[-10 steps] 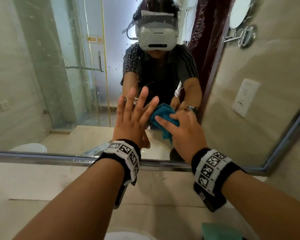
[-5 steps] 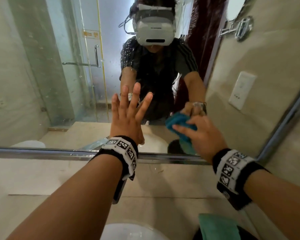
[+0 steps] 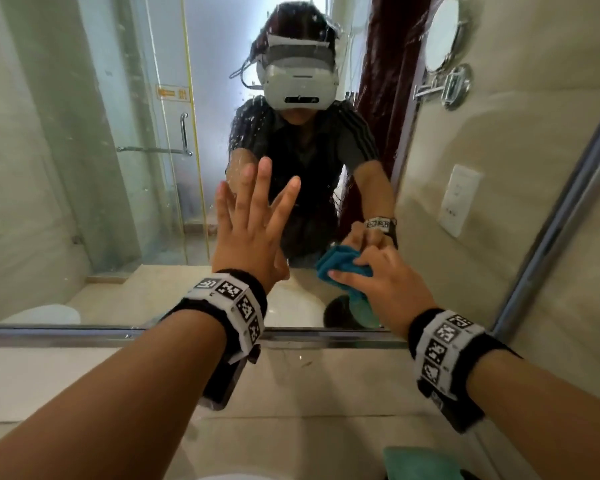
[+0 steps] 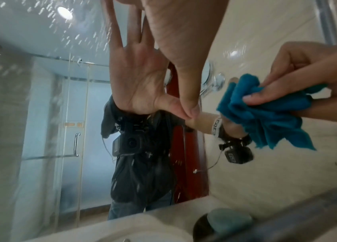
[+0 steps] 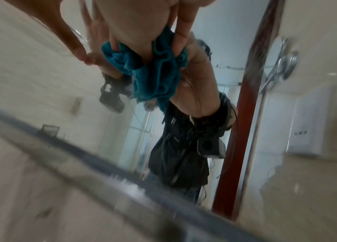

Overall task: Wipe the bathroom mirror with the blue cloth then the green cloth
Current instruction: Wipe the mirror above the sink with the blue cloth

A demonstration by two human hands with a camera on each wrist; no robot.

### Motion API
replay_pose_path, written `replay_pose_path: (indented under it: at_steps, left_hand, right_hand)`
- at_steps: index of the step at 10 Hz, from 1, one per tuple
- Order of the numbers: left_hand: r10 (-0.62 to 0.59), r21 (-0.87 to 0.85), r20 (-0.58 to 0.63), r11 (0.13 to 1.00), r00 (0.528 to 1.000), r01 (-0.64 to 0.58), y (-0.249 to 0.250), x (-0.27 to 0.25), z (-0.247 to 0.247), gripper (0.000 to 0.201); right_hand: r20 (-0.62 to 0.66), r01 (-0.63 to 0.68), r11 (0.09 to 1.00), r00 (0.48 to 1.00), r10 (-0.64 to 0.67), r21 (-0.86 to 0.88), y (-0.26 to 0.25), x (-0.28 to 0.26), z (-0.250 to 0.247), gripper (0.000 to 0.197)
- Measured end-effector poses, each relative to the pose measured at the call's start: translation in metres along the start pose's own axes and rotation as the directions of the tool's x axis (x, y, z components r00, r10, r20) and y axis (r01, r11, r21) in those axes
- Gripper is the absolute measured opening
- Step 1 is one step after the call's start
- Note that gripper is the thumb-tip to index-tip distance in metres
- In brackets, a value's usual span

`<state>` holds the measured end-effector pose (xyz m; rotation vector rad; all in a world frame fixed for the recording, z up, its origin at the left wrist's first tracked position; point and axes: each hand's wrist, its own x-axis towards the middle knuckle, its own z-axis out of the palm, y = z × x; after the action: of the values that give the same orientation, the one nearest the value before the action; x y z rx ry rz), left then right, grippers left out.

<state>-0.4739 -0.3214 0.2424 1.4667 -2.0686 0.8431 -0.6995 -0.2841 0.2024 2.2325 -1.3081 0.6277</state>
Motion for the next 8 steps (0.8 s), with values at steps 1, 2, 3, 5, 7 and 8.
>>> replay_pose_path:
  at_steps: [1,2,3,5,7,8]
  left_hand:
    - [0.002,0.005,-0.030,1.000,1.000,-0.002,0.005,0.026,-0.024,0.125]
    - [0.013,-0.015,0.009,1.000,1.000,-0.013,0.011,0.050,-0.045,0.131]
    - [0.022,-0.002,0.025,1.000,0.999,-0.022,0.020,0.065,-0.059,0.141]
    - [0.047,0.009,0.014,0.999,0.999,-0.047,0.047,0.073,-0.057,0.143]
    - [0.061,0.057,-0.053,0.997,0.997,-0.058,0.065,0.069,-0.044,0.143]
    - [0.103,0.075,-0.036,0.992,0.994,-0.100,0.067,0.066,-0.040,0.142]
  right_hand:
    - [-0.219,-0.157,0.978,0.958,0.184,0.135,0.011,0.033,-0.045,0.045]
    - [-0.445,-0.254,0.942,0.833,0.328,0.218,0.039,0.073,-0.099,0.051]
    - [-0.542,-0.331,0.870,0.685,0.487,0.364,0.065,0.089,-0.138,0.054]
    - [-0.409,-0.371,0.911,0.814,0.413,0.182,0.068,0.051,-0.112,0.015]
    - [-0.023,-0.095,0.994,0.995,0.094,-0.045,0.060,0.000,-0.057,0.028]
    - [-0.164,-0.188,0.982,0.968,0.188,0.019,0.069,-0.001,-0.068,0.039]
